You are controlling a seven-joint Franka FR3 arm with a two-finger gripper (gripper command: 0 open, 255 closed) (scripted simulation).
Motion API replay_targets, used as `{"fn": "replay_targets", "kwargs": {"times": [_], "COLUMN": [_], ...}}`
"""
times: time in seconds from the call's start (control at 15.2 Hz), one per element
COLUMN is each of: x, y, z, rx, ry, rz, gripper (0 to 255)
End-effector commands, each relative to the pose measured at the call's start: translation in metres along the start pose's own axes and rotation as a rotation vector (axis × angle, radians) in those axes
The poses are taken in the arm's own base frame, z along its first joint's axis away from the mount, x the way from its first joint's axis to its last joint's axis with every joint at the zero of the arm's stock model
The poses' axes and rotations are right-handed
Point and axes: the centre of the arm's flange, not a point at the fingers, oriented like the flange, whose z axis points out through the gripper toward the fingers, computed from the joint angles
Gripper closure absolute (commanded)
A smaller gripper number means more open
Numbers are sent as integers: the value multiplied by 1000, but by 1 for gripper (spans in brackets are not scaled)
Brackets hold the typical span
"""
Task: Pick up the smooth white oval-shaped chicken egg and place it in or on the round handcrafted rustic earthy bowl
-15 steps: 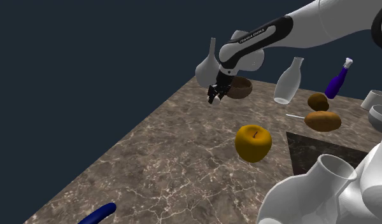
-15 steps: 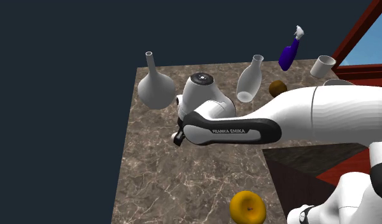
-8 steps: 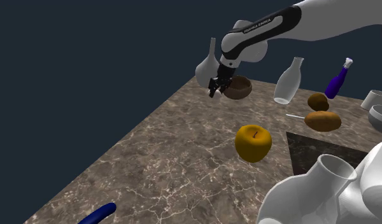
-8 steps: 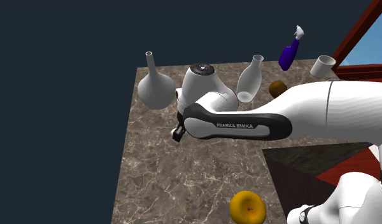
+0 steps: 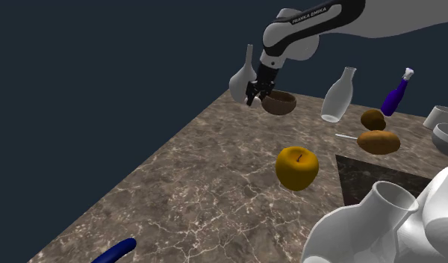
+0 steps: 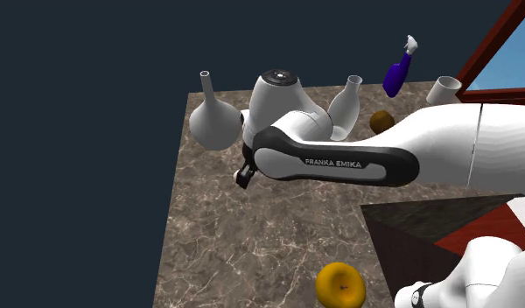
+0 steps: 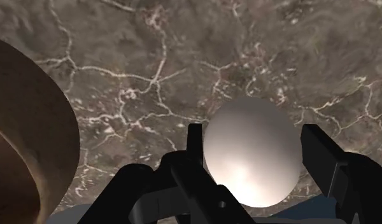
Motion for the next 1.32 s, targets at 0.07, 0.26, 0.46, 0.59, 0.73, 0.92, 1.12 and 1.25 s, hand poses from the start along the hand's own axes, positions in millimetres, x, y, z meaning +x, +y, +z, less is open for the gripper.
{"fn": "replay_targets", "kwargs": {"times": [0.07, 0.26, 0.46, 0.59, 0.73, 0.92, 1.12, 1.25], "x": [4, 6, 9, 11, 13, 15, 13, 11], "y": [-2, -4, -6, -7, -9, -11, 28, 54], "z": [-17, -32, -48, -58, -68, -81, -87, -91], "rx": [0, 0, 0, 0, 0, 0, 0, 0], "ry": [0, 0, 0, 0, 0, 0, 0, 0], "rz": [0, 0, 0, 0, 0, 0, 0, 0], "gripper": [255, 255, 255, 255, 255, 255, 255, 255]}}
